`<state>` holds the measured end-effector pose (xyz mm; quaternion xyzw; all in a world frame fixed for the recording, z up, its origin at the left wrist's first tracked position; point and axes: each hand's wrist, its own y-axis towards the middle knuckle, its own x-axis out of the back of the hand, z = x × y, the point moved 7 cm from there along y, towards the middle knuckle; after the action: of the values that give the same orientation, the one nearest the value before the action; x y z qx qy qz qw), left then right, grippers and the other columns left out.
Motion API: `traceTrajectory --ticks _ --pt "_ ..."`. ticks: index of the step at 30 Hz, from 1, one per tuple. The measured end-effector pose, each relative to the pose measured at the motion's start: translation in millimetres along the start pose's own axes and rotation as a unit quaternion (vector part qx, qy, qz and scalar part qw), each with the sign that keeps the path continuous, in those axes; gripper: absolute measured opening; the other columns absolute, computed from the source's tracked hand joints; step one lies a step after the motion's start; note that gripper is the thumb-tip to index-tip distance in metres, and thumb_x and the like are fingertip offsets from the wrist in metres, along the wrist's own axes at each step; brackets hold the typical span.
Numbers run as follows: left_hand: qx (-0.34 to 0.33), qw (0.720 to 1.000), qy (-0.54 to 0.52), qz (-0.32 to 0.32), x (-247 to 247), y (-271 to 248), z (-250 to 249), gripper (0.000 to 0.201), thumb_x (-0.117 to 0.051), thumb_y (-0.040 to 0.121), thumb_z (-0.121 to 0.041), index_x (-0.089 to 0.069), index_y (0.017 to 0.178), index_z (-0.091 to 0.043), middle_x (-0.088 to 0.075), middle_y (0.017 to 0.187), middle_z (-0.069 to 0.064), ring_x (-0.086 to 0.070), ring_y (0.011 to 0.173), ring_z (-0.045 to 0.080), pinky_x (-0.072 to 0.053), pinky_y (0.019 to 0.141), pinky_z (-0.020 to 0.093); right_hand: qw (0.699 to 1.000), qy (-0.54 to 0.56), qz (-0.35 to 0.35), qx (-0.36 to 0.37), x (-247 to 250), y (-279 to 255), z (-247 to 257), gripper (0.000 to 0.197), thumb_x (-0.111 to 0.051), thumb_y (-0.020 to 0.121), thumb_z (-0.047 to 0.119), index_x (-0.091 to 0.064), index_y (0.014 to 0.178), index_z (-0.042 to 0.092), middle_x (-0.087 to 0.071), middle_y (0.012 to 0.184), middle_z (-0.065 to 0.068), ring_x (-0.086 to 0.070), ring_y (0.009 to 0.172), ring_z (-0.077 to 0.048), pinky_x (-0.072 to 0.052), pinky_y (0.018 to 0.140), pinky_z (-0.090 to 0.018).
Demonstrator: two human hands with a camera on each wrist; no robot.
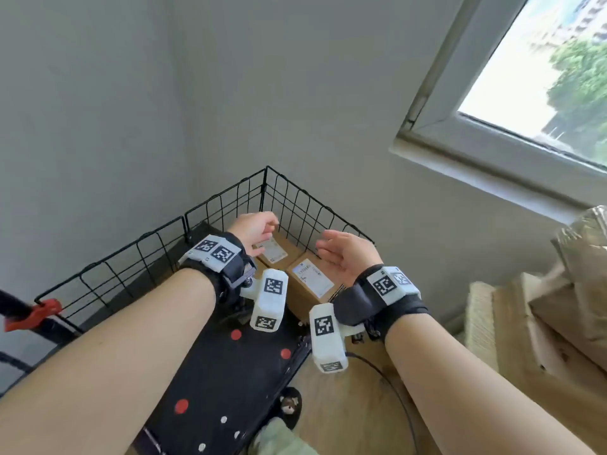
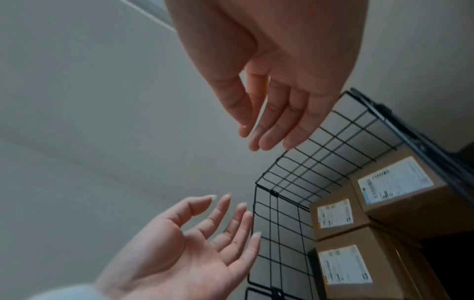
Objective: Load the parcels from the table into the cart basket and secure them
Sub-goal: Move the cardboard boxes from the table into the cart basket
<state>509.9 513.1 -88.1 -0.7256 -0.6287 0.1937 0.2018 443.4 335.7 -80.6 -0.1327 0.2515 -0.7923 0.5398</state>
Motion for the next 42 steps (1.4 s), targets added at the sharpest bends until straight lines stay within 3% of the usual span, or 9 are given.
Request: traceTrajectory --ticks 4,12,17,22,28,30,34,39,42 --pt "-0.032 0.997 0.021 0.060 -38.5 -52.7 -21.4 0.016 -0.052 0.090 -0.015 -0.061 0.103 -0.016 -0.058 0.101 0.002 -0.054 0.101 0.017 -0.039 0.091 0.038 0.997 0.054 -0.028 0.045 31.8 -56.6 21.9 0.023 -0.047 0.091 -0.002 -0.066 0.093 0.010 -0.065 0.074 -0.008 -0.059 0.054 -0.012 -0.049 0.061 -0.022" --pt "-0.095 0.984 0.038 0.146 -119.4 -133.4 -65.4 0.015 -0.048 0.091 -0.011 -0.061 0.091 -0.019 -0.053 0.081 -0.002 -0.050 0.089 0.016 -0.036 0.101 0.041 0.987 0.044 -0.093 0.124 111.9 -148.3 74.6 0.032 -0.040 0.092 -0.001 -0.064 0.080 0.016 -0.064 0.077 -0.006 -0.058 0.064 -0.013 -0.046 0.066 -0.024" --pt "-0.127 0.972 0.039 0.194 -174.3 -168.3 -84.7 0.017 -0.049 0.091 -0.009 -0.061 0.085 -0.020 -0.056 0.079 -0.003 -0.052 0.081 0.014 -0.037 0.090 0.036 0.975 0.040 -0.130 0.177 168.7 -188.9 107.5 0.030 -0.041 0.090 -0.002 -0.064 0.083 0.015 -0.065 0.076 -0.004 -0.059 0.068 -0.014 -0.047 0.068 -0.025" --pt "-0.146 0.961 0.054 0.228 -234.1 -191.8 -96.4 0.018 -0.052 0.087 -0.007 -0.062 0.082 -0.021 -0.059 0.079 -0.003 -0.054 0.078 0.012 -0.037 0.087 0.036 0.964 0.036 -0.151 0.214 230.0 -215.5 123.5 0.031 -0.039 0.093 -0.003 -0.063 0.086 0.016 -0.069 0.059 0.006 -0.061 0.064 -0.010 -0.051 0.056 -0.019" --pt "-0.160 0.945 0.079 0.274 -321.4 -224.0 -107.6 0.018 -0.050 0.088 -0.007 -0.060 0.082 -0.020 -0.056 0.077 -0.002 -0.053 0.078 0.013 -0.039 0.086 0.036 0.942 0.043 -0.248 0.222 315.2 -254.4 136.6 0.031 -0.041 0.088 -0.004 -0.064 0.079 0.015 -0.065 0.074 -0.003 -0.058 0.067 -0.013 -0.047 0.070 -0.027" --pt "-0.161 0.940 0.087 0.287 -351.2 -233.9 -115.1 0.017 -0.050 0.088 -0.007 -0.059 0.080 -0.020 -0.054 0.075 -0.003 -0.053 0.079 0.014 -0.040 0.084 0.036 0.934 0.058 -0.265 0.231 348.6 -264.5 140.3 0.030 -0.043 0.088 -0.006 -0.066 0.081 0.012 -0.065 0.073 -0.005 -0.058 0.065 -0.014 -0.046 0.067 -0.027" --pt "-0.165 0.936 0.100 0.294 -406.8 -251.6 -126.7 0.014 -0.051 0.091 -0.010 -0.056 0.081 -0.017 -0.054 0.078 -0.001 -0.054 0.079 0.015 -0.043 0.088 0.040 0.922 0.076 -0.298 0.236 416.2 -278.6 152.5 0.030 -0.044 0.089 -0.006 -0.062 0.073 0.012 -0.063 0.071 -0.005 -0.056 0.062 -0.015 -0.045 0.060 -0.026" --pt "-0.192 0.929 0.163 0.272 -475.4 -263.6 -132.5 0.002 -0.052 0.090 -0.012 -0.052 0.091 -0.013 -0.051 0.091 0.003 -0.052 0.088 0.018 -0.046 0.079 0.038 0.912 0.092 -0.315 0.245 495.5 -281.6 166.3 0.030 -0.041 0.090 -0.005 -0.060 0.076 0.015 -0.059 0.069 -0.003 -0.052 0.058 -0.012 -0.042 0.057 -0.022" --pt "-0.225 0.921 0.218 0.232 -518.2 -270.9 -138.3 0.012 -0.054 0.089 -0.014 -0.053 0.100 -0.011 -0.052 0.099 0.005 -0.051 0.097 0.021 -0.047 0.086 0.042 0.904 0.106 -0.326 0.256 541.1 -277.7 168.3 0.032 -0.043 0.088 -0.006 -0.061 0.074 0.015 -0.059 0.069 -0.003 -0.053 0.060 -0.012 -0.043 0.059 -0.022"
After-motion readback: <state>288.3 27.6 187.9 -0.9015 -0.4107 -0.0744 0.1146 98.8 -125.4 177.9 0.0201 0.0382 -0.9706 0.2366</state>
